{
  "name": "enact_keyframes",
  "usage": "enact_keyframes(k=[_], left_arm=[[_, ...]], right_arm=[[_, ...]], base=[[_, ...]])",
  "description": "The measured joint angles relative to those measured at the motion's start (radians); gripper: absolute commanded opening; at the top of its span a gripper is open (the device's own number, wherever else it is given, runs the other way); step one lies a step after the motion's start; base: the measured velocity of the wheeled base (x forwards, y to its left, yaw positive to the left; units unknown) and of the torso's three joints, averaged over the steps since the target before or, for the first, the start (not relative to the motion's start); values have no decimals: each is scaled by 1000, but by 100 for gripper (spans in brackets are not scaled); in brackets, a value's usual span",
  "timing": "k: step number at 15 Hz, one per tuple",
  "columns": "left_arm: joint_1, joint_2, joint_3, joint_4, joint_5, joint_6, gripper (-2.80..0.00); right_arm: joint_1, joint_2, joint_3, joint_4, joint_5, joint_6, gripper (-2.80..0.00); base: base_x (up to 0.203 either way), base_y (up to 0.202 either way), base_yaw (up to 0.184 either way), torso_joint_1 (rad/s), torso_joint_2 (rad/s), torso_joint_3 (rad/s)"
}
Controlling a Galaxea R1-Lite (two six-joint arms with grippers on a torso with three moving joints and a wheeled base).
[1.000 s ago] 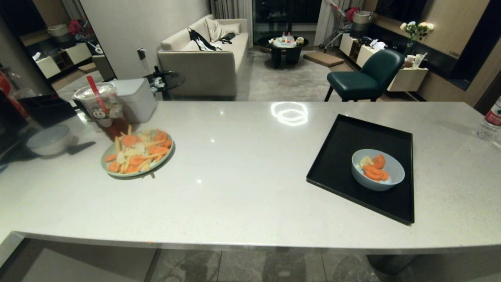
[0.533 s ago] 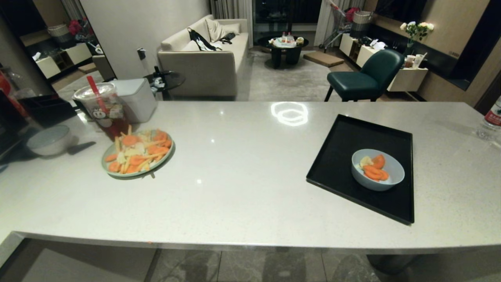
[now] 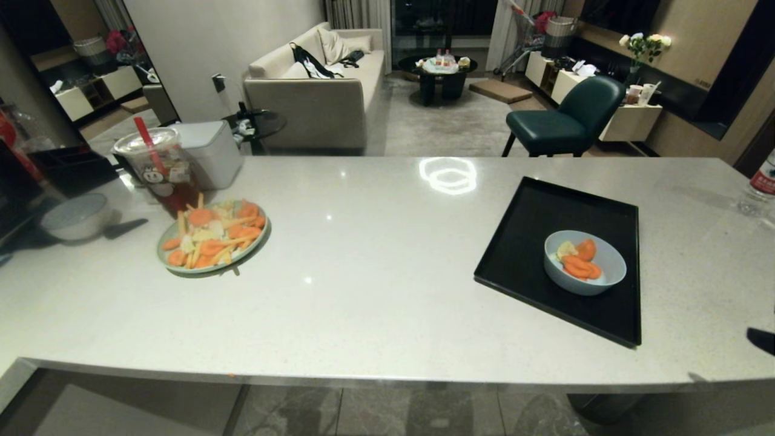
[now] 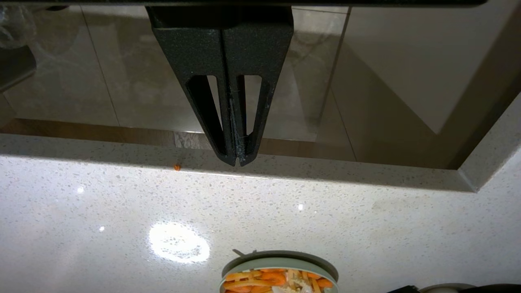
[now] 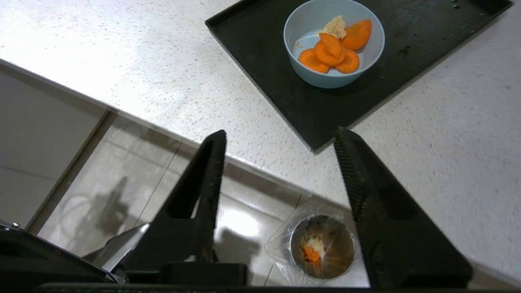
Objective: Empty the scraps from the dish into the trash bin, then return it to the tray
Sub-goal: Pick up the bowl with leftover food
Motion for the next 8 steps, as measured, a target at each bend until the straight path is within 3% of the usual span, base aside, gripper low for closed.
enact_keyframes(k=[8], left_arm=[[0, 0, 0, 0, 0, 0, -280]], right_arm=[[10, 510, -355, 57, -30, -9, 0]], base=[[0, 0, 0, 0, 0, 0]])
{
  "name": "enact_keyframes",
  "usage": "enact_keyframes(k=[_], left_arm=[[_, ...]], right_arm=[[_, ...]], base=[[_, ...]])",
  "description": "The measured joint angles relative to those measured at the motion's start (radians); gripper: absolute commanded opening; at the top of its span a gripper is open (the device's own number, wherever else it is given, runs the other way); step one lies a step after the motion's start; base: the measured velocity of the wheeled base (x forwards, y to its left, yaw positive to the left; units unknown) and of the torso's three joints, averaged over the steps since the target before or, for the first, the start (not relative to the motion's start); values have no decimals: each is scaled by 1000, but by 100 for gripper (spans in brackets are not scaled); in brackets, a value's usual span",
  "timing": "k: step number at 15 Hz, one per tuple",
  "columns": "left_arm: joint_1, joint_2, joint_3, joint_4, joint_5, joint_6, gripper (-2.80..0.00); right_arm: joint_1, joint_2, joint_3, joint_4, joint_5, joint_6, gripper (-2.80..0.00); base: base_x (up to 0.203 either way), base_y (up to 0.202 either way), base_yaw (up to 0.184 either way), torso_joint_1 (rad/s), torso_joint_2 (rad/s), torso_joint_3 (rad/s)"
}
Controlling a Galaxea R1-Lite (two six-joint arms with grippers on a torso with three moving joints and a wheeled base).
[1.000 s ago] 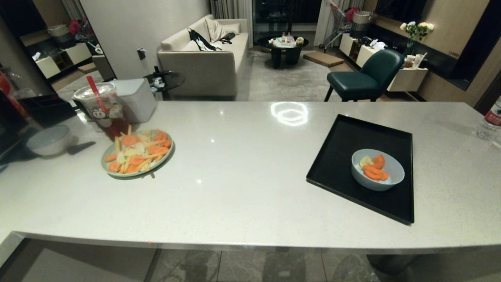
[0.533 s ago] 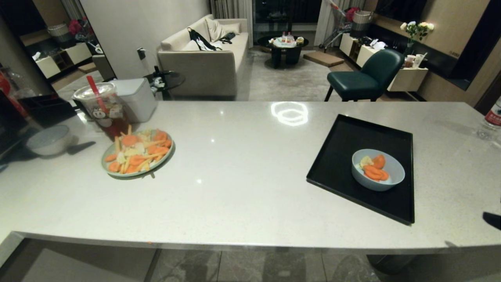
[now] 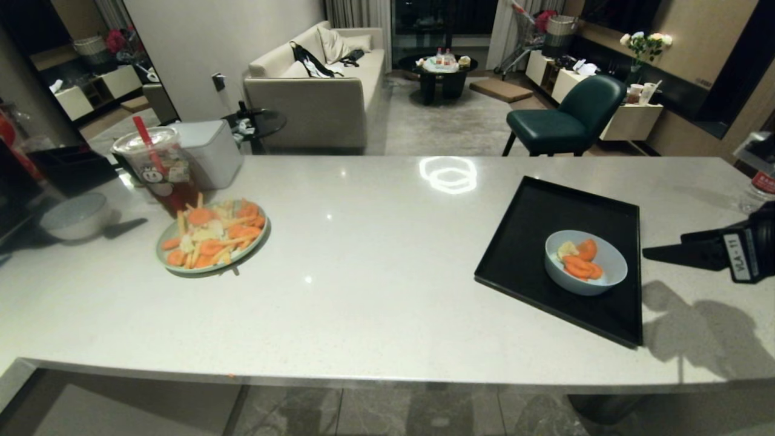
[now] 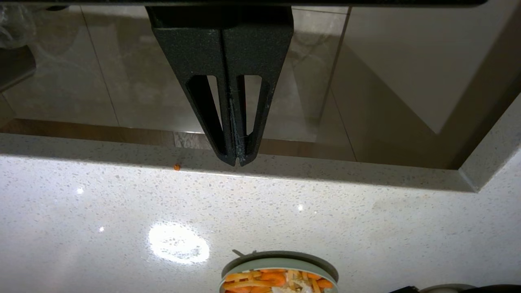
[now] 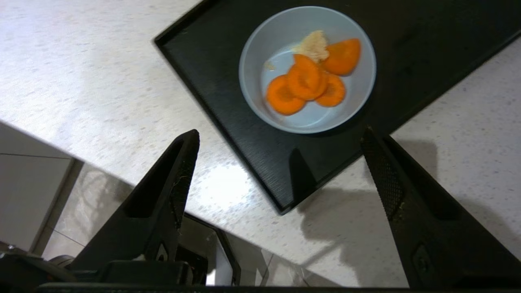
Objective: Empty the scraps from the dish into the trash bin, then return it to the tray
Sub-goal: Pick up the bowl with leftover food
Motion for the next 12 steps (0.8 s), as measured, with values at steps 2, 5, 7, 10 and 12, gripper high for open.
enact_keyframes(k=[2, 5, 7, 10, 12], left_arm=[[0, 0, 0, 0, 0, 0, -280], [0, 0, 0, 0, -1, 0, -280], [0, 0, 0, 0, 0, 0, -280], [-1, 0, 0, 0, -1, 0, -280], [-1, 0, 0, 0, -1, 0, -280]], right_arm=[[-2, 77, -84, 70, -53, 3, 0], [-6, 174, -214, 196, -117, 31, 0], [-6, 223, -267, 294, -135, 37, 0], [-16, 277, -305, 332, -157, 74, 0], [-20, 306, -310, 332, -177, 94, 0]], base=[[0, 0, 0, 0, 0, 0], [0, 0, 0, 0, 0, 0], [0, 0, 0, 0, 0, 0], [0, 0, 0, 0, 0, 0], [0, 0, 0, 0, 0, 0]])
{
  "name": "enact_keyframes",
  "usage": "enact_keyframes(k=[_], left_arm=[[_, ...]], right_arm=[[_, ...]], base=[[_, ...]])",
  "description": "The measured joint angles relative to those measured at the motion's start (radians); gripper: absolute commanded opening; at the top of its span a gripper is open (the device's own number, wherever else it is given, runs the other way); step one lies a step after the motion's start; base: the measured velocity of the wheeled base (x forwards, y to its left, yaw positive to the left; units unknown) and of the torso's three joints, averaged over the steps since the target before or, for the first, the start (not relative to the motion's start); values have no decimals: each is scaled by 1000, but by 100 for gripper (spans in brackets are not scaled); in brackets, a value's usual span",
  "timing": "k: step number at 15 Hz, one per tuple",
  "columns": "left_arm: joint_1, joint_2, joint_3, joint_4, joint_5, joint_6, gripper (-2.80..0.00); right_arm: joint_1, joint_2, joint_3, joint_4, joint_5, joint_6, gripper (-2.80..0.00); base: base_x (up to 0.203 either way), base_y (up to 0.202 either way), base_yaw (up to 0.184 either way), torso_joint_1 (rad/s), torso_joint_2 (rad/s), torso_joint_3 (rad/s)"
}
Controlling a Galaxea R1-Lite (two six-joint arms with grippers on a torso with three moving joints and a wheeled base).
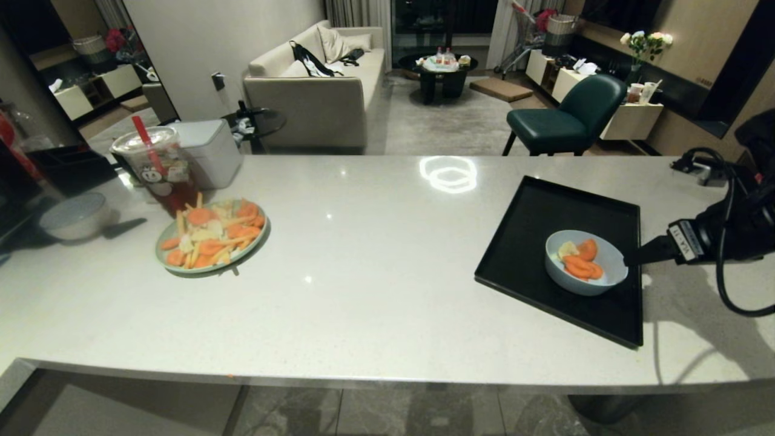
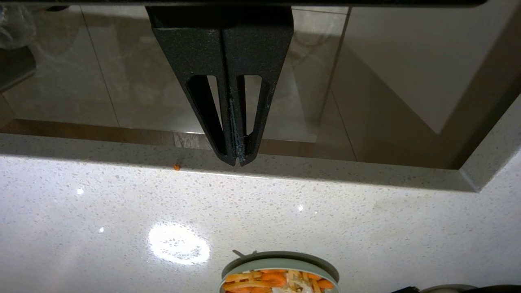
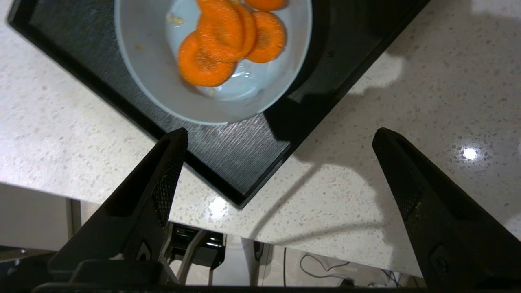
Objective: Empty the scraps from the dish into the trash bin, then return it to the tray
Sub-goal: Pick up the bowl with leftover food
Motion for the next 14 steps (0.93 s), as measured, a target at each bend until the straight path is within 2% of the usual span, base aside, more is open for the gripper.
enact_keyframes(k=[6, 14], left_arm=[[0, 0, 0, 0, 0, 0, -280], [0, 0, 0, 0, 0, 0, -280]], right_arm=[[-9, 70, -21, -5, -10, 87, 0], [3, 130, -57, -8, -11, 143, 0]], base=[[0, 0, 0, 0, 0, 0], [0, 0, 0, 0, 0, 0]])
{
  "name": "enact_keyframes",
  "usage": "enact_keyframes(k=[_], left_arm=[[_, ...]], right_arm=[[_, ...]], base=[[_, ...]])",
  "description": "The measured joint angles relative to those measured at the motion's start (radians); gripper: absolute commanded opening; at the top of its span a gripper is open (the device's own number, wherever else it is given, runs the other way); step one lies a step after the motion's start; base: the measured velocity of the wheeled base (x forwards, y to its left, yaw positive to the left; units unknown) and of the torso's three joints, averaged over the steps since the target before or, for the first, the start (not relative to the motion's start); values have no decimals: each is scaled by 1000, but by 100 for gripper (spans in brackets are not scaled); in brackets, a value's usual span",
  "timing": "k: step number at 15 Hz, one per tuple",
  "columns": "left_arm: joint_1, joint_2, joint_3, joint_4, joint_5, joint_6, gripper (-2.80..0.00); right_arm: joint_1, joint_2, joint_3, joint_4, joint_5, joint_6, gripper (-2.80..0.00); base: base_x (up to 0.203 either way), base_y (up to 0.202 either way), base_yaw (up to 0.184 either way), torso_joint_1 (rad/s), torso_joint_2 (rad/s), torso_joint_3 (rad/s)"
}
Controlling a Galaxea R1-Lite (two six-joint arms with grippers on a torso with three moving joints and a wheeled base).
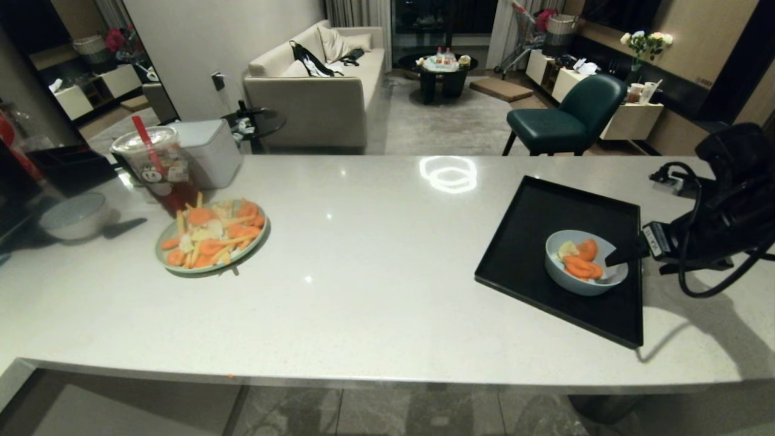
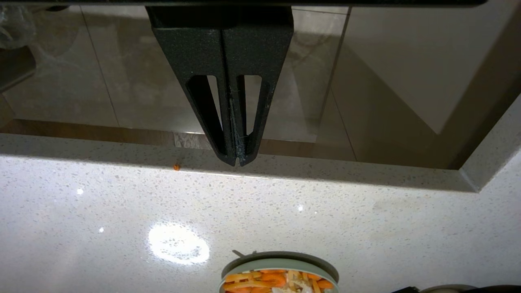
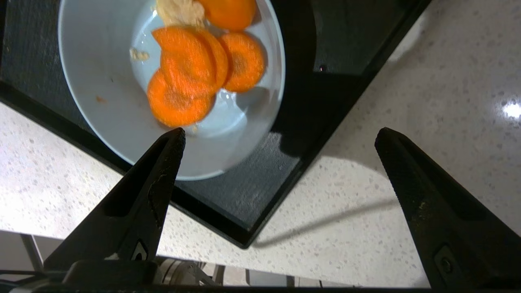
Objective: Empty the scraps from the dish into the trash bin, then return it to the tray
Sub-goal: Pick up the bowl with leftover food
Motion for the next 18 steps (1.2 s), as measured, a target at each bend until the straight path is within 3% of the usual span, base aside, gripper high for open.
enact_keyframes(k=[7, 8, 18], left_arm=[[1, 0, 0, 0, 0, 0, -280], [1, 0, 0, 0, 0, 0, -280], [1, 0, 0, 0, 0, 0, -280]], right_arm=[[12, 45, -38, 0, -4, 3, 0], [16, 48, -38, 1, -14, 4, -280], [27, 62, -47, 4, -34, 3, -280]], base=[[0, 0, 0, 0, 0, 0], [0, 0, 0, 0, 0, 0], [0, 0, 0, 0, 0, 0]])
